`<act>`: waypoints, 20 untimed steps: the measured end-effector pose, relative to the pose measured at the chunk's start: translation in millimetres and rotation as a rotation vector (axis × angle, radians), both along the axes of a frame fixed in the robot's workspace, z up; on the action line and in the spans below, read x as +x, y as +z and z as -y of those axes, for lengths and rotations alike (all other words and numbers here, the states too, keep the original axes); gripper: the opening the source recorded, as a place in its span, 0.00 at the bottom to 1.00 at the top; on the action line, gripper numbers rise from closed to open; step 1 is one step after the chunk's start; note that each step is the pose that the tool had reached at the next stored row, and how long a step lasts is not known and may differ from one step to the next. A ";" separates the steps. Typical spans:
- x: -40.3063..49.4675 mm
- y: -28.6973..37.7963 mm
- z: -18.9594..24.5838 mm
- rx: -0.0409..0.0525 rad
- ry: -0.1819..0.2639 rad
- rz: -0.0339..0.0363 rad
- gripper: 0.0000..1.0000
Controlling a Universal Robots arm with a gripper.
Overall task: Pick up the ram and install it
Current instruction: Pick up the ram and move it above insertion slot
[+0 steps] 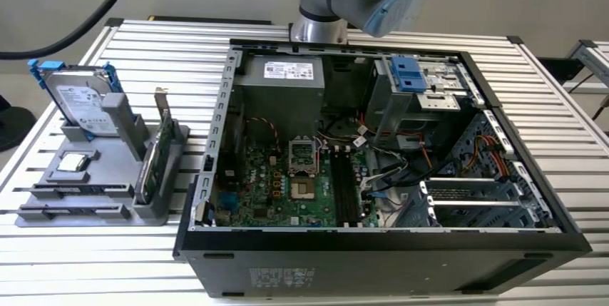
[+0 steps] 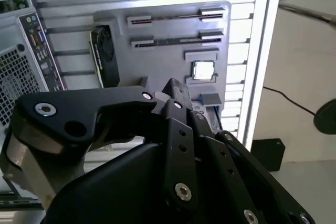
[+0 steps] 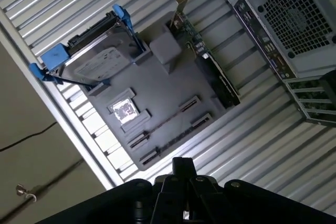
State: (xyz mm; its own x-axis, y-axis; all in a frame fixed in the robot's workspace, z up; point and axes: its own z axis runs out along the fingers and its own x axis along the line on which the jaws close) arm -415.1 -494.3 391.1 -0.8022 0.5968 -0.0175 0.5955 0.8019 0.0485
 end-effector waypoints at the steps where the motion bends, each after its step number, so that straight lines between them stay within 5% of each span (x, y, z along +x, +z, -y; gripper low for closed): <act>1: 0.0 0.0 0.0 0.0000 -0.011 0.0000 0.00; 20: 0.0 -0.1 0.0 0.0000 -0.213 0.0000 0.00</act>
State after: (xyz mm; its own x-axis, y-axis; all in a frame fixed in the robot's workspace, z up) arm -415.1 -494.3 391.0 -0.6576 0.7531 -0.0175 0.7518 0.6576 0.0486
